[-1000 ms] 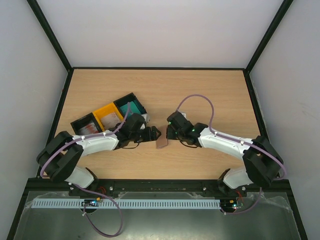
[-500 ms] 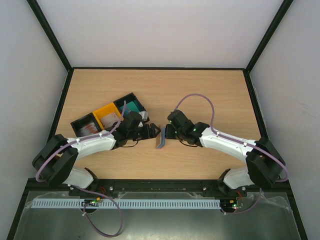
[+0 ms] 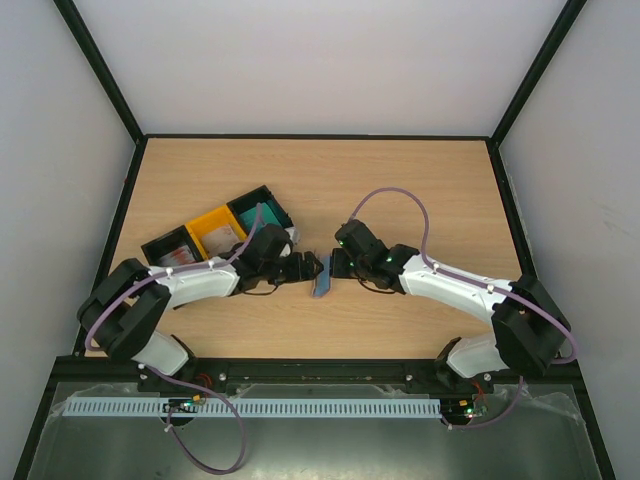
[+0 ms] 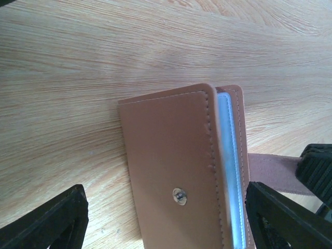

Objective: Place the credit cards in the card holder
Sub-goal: Open the card holder at the center of the board, then move the storage box to the center of the board, then pick up the credit card from the storage box.

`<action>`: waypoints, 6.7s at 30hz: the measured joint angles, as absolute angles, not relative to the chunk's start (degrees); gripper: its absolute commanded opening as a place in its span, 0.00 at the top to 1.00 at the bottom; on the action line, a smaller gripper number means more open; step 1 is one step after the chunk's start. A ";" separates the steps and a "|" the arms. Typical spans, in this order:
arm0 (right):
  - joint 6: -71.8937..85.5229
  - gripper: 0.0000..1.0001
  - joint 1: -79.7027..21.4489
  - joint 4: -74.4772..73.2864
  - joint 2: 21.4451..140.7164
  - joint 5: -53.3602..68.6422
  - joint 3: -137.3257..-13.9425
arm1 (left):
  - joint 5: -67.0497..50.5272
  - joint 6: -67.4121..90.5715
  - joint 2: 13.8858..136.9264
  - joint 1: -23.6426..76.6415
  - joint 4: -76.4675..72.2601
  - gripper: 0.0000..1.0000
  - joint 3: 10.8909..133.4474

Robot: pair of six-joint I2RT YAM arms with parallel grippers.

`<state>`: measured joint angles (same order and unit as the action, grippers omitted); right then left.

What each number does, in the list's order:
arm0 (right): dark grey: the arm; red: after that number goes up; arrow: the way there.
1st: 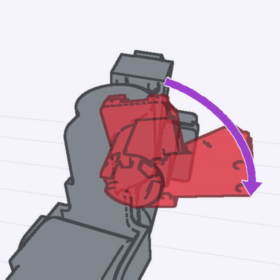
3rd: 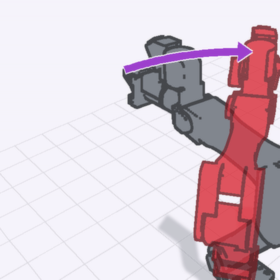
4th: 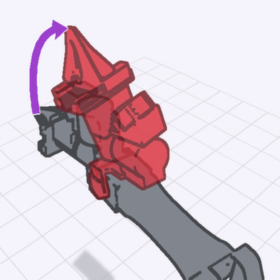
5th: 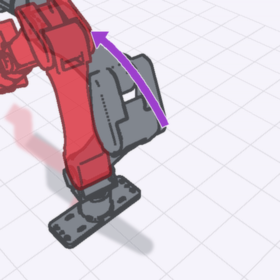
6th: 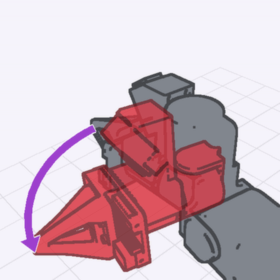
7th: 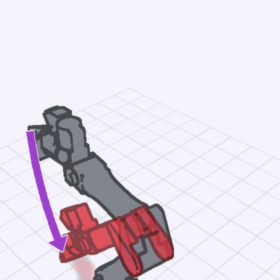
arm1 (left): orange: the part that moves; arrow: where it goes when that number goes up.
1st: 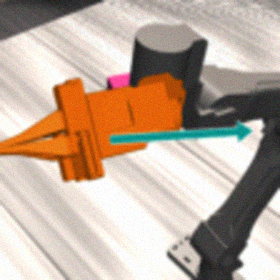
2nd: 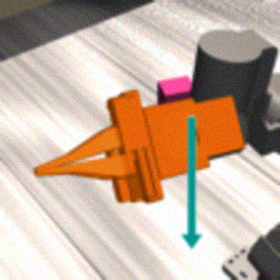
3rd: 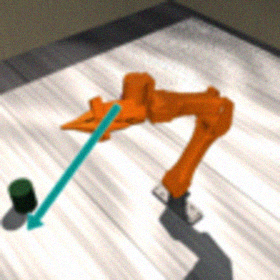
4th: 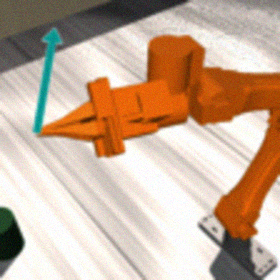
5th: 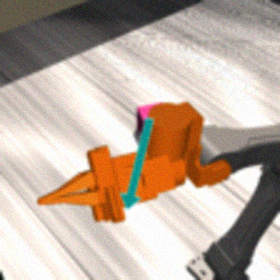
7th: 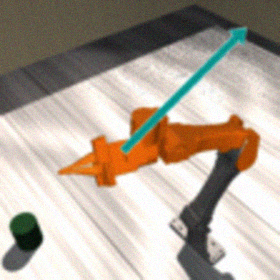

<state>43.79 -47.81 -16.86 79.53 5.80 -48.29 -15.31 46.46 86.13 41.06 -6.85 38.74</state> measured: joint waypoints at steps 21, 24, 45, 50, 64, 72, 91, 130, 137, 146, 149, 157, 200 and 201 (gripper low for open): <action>43.81 0.98 -47.79 -20.67 80.07 -3.70 -48.29 | -8.86 43.70 88.16 41.06 1.39 0.48 41.23; 43.99 0.97 -47.72 -21.78 81.19 -6.68 -48.29 | -7.35 43.48 88.16 41.06 2.52 0.53 41.23; 41.47 0.56 -47.57 -22.57 81.17 -6.70 -51.86 | -9.47 42.89 88.40 41.06 1.50 0.65 41.23; 40.73 0.54 -47.77 -19.79 84.86 -1.28 -52.05 | -8.71 43.20 88.60 41.06 1.87 0.54 41.23; 37.93 0.51 -52.64 -19.44 96.84 -0.40 -57.17 | -2.17 42.83 72.86 37.80 10.20 0.31 41.43; 37.60 0.47 -55.20 -21.02 102.32 -4.23 -59.57 | 2.02 43.33 65.76 30.35 18.26 0.19 41.32; 37.58 0.39 -55.53 -22.48 104.71 -6.15 -61.84 | 9.08 49.45 55.00 19.11 35.03 0.00 39.42; 45.28 0.44 -52.64 -9.72 98.59 -7.11 -51.33 | -13.93 30.98 78.76 20.97 17.72 0.12 46.70; 45.21 0.49 -52.05 -7.81 96.99 -5.82 -49.06 | -6.96 31.00 76.16 21.85 22.41 0.37 47.94; 45.28 0.48 -51.75 -8.62 93.62 -4.47 -47.62 | 1.87 31.68 74.74 21.87 29.85 0.49 47.94; 45.28 0.47 -51.75 -8.88 91.68 -4.54 -47.79 | 2.87 31.70 76.16 21.87 30.96 0.49 47.94; 45.76 0.48 -51.75 -8.54 89.73 -4.05 -49.78 | 4.58 30.79 79.72 21.87 32.05 0.52 49.25; 57.80 0.56 -52.88 16.29 114.56 26.68 -63.79 | -6.20 22.98 89.78 14.06 29.34 0.57 49.98; 57.69 0.56 -52.90 16.29 114.93 27.00 -64.16 | -6.33 23.00 89.89 14.06 29.43 0.58 50.09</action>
